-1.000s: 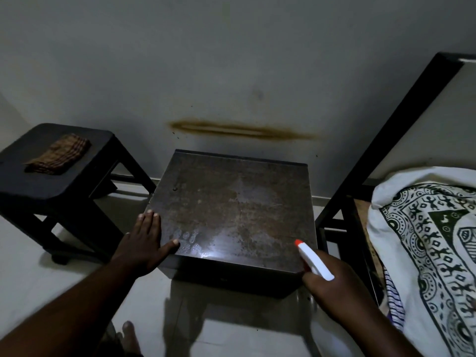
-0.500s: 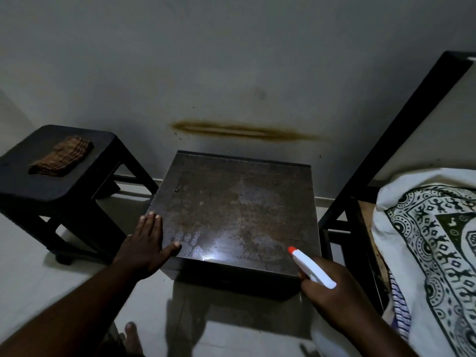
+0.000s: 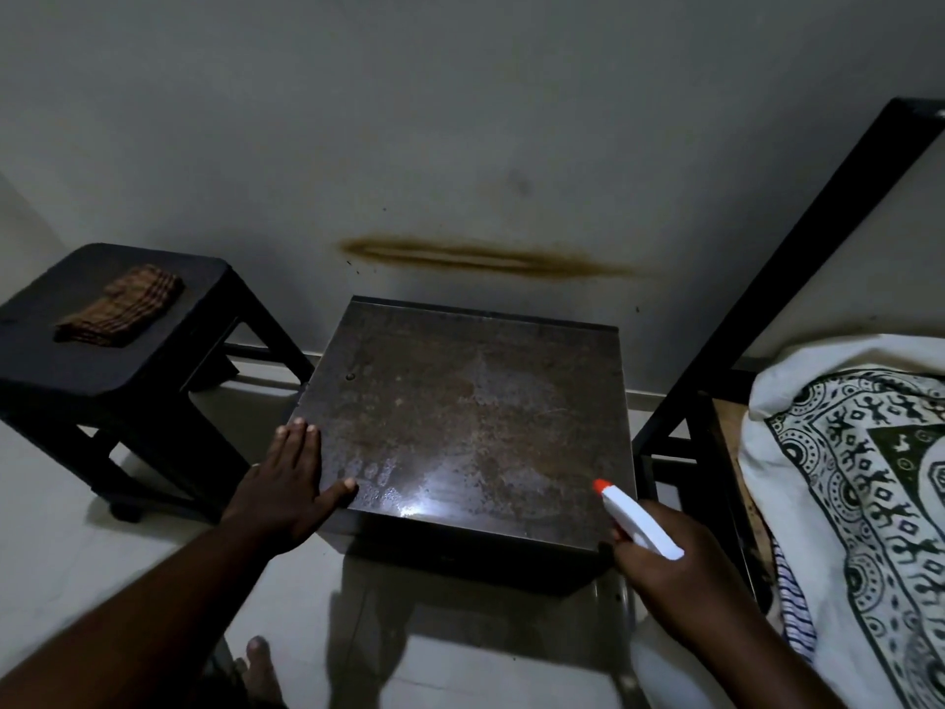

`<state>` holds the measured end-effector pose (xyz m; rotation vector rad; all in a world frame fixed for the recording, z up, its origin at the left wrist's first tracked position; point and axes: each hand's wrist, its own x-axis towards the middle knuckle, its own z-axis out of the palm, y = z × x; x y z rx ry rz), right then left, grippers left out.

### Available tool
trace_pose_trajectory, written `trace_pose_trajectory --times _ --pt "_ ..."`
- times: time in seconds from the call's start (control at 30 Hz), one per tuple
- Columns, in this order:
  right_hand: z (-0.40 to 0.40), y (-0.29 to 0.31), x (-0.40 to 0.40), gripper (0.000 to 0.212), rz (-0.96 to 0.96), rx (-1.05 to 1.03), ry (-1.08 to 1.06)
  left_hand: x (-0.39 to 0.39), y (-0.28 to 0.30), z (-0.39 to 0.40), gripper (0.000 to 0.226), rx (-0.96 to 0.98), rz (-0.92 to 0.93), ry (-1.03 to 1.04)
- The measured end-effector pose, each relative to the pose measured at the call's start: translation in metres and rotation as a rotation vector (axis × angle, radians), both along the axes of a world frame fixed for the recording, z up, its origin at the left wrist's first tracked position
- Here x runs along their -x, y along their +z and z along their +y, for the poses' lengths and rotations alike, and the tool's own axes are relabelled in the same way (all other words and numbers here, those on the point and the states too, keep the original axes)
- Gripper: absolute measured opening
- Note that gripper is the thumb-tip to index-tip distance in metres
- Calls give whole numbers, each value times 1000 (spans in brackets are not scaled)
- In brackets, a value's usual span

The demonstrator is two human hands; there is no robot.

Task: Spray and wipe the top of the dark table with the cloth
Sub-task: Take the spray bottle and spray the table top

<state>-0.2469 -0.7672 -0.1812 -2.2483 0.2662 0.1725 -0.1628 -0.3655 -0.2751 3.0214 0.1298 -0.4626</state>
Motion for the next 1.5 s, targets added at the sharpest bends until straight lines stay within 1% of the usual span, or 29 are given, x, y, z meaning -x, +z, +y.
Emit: trace_pose_trajectory --times 0.07,0.17,0.2,0.23,0.33,0.37,0.43,0.47,0.57,0.63,0.73,0.9,0.93,1.03,1.07,1.17,1.3,1.4,1.5 --pt "-2 -2 -1 27 1 -5 -13 1 0 0 106 -3 -3 -1" --pt "-2 -2 0 27 18 -28 28 1 0 0 107 6 2 0" --pt "-2 -2 0 31 6 -35 41 1 0 1 108 8 5 -2" --pt "-1 -3 0 34 -6 -27 45 0 0 1 107 6 7 -5" --pt "-2 -6 1 34 -27 16 42 1 0 1 104 4 12 -9" --pt "-3 -7 1 39 -34 1 48 1 0 1 102 2 13 -11" --pt "-2 -7 4 62 -62 -64 87 1 1 1 100 1 15 -14" --pt "-1 -7 5 69 -94 -94 108 1 1 0 100 4 15 -15" --pt "3 -11 6 81 -207 -120 106 1 1 1 100 8 13 -8" --pt "6 -17 6 85 -241 -114 94 1 1 0 100 4 14 -6" --pt "7 -23 8 87 -211 -136 53 0 0 0 99 1 15 -4" --pt "3 -26 8 68 -143 -131 29 1 0 0 100 2 -2 -3" --pt "2 -25 7 70 -132 -139 40 0 0 0 101 4 0 -2" --pt "2 -19 5 83 -126 -152 76 0 -2 2 103 3 5 -5" --pt "2 -19 5 82 -126 -150 84 0 -2 3 104 2 5 -6" --pt "3 -19 3 64 -131 -150 96 0 -4 3 107 -1 -3 2" --pt "3 -19 3 71 -120 -148 80 -2 -5 3 109 -9 -15 -2" --pt "0 -23 2 62 -116 -144 48 -1 -6 3 109 -16 -22 -6" --pt "-1 -22 3 70 -109 -129 47 -1 -6 4 108 -15 -18 -10"
